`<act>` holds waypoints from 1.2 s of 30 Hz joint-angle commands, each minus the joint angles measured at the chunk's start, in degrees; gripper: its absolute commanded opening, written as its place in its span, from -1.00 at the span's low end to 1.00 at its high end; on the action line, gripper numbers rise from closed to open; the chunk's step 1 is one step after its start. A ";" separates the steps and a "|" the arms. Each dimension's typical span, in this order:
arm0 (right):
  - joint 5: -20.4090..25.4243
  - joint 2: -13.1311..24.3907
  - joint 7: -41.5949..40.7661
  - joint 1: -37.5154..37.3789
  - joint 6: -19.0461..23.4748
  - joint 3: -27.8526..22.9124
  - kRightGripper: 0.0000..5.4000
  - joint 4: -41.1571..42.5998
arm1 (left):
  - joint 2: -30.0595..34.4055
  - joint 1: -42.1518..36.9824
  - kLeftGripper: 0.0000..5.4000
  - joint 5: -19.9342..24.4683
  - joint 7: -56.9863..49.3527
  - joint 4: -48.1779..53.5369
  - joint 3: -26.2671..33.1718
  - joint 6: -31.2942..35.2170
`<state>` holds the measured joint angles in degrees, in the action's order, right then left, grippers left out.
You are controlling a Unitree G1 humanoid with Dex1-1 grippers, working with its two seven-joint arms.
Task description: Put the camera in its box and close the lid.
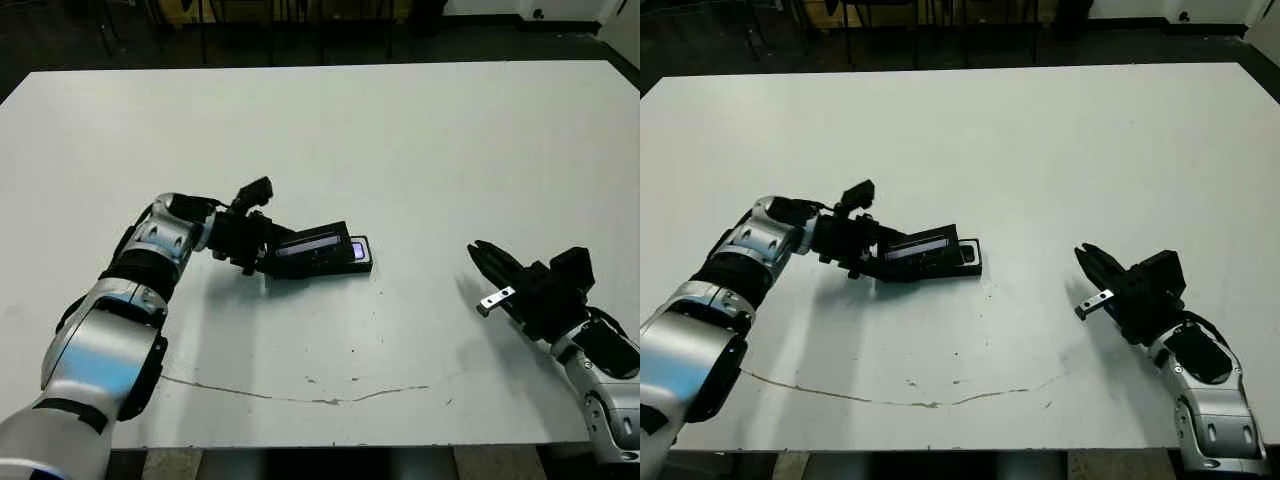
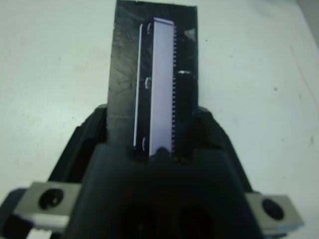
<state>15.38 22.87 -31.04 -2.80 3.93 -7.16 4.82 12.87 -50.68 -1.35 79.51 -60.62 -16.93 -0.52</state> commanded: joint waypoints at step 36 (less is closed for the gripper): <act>-0.70 0.55 0.40 -2.63 1.67 -0.03 -1.00 1.40 | -13.57 -3.25 0.03 -6.01 -2.98 -10.27 -3.08 3.94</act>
<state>14.71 23.77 -30.40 -5.04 5.74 -7.36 7.27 6.13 -56.72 -4.72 76.16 -68.95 -17.40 0.30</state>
